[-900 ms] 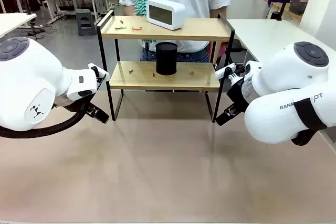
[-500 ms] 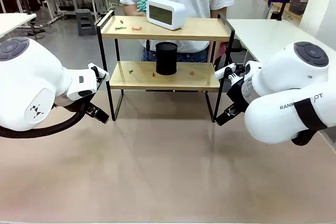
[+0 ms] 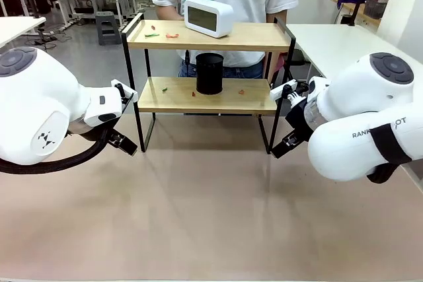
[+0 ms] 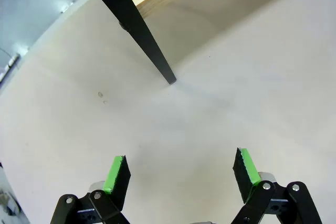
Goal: Clean the shelf.
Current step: Pick up the Duster from the human.
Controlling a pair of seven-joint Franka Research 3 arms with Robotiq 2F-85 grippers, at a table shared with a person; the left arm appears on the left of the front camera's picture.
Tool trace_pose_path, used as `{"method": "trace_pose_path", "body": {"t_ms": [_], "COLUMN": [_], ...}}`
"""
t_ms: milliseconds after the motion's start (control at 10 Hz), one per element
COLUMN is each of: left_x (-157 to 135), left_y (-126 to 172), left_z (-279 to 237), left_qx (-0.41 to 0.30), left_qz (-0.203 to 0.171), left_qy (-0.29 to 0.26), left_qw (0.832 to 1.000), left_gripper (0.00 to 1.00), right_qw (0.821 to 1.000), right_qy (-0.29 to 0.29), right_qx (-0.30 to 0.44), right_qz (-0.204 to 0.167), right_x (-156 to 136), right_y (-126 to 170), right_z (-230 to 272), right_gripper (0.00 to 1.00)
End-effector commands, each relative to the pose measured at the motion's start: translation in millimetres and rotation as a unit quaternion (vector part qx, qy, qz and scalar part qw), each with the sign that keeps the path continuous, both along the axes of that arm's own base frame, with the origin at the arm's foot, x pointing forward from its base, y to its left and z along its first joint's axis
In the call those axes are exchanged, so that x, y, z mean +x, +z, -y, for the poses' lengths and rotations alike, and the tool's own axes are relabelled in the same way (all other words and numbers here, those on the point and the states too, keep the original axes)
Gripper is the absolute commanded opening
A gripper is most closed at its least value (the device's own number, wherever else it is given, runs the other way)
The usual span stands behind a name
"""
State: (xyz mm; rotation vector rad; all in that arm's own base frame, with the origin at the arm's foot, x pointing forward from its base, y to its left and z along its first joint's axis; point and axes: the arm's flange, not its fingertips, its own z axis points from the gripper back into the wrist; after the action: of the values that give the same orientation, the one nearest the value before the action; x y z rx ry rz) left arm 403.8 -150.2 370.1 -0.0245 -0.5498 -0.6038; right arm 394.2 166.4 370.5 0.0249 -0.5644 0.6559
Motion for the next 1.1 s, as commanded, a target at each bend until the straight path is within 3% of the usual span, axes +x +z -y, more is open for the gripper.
{"method": "trace_pose_path", "body": {"t_ms": [0, 200, 300, 400, 500, 600, 700, 800, 900, 1000], "left_x": [-0.1, 0.0, -11.4, -30.5, -49.8, -60.1, -68.3, -73.0, -78.0, -85.0], "left_y": [0.1, 0.0, 35.3, 74.1, 112.1, 127.9, 129.1, 120.6, 93.8, 65.1], "left_z": [0.3, 0.0, -6.8, -29.3, -68.9, -107.9, -152.1, -198.3, -248.0, -281.7], "left_qx": [0.000, 0.000, -0.052, -0.105, -0.197, -0.219, -0.262, -0.331, -0.411, -0.488], "left_qz": [0.000, 0.000, -0.033, -0.067, -0.077, -0.048, -0.035, -0.023, -0.011, 0.001], "left_qy": [0.000, 0.000, -0.034, -0.096, -0.146, -0.119, -0.066, -0.029, 0.030, 0.065], "left_qw": [1.000, 1.000, 0.998, 0.988, 0.966, 0.967, 0.962, 0.943, 0.911, 0.870], "left_gripper": [1.00, 1.00, 1.00, 1.00, 1.00, 1.00, 1.00, 1.00, 1.00, 1.00], "right_qw": [1.000, 1.000, 0.996, 0.992, 0.968, 0.941, 0.905, 0.854, 0.789, 0.738], "right_qy": [0.000, 0.000, 0.011, -0.026, -0.069, -0.092, -0.101, -0.107, -0.141, -0.171], "right_qx": [0.001, 0.000, 0.081, 0.118, 0.236, 0.323, 0.409, 0.501, 0.588, 0.643], "right_qz": [0.000, 0.000, -0.031, -0.045, -0.052, -0.045, -0.063, -0.091, -0.109, -0.117], "right_x": [0.0, 0.0, -17.1, -41.7, -69.2, -87.5, -97.0, -97.3, -94.4, -97.0], "right_y": [0.1, 0.0, 46.4, 93.8, 139.9, 158.1, 154.2, 130.0, 84.3, 41.9], "right_z": [0.1, 0.0, 17.0, 48.8, 96.9, 147.3, 202.8, 259.3, 311.9, 338.8], "right_gripper": [1.00, 1.00, 1.00, 1.00, 1.00, 1.00, 1.00, 1.00, 1.00, 1.00]}}
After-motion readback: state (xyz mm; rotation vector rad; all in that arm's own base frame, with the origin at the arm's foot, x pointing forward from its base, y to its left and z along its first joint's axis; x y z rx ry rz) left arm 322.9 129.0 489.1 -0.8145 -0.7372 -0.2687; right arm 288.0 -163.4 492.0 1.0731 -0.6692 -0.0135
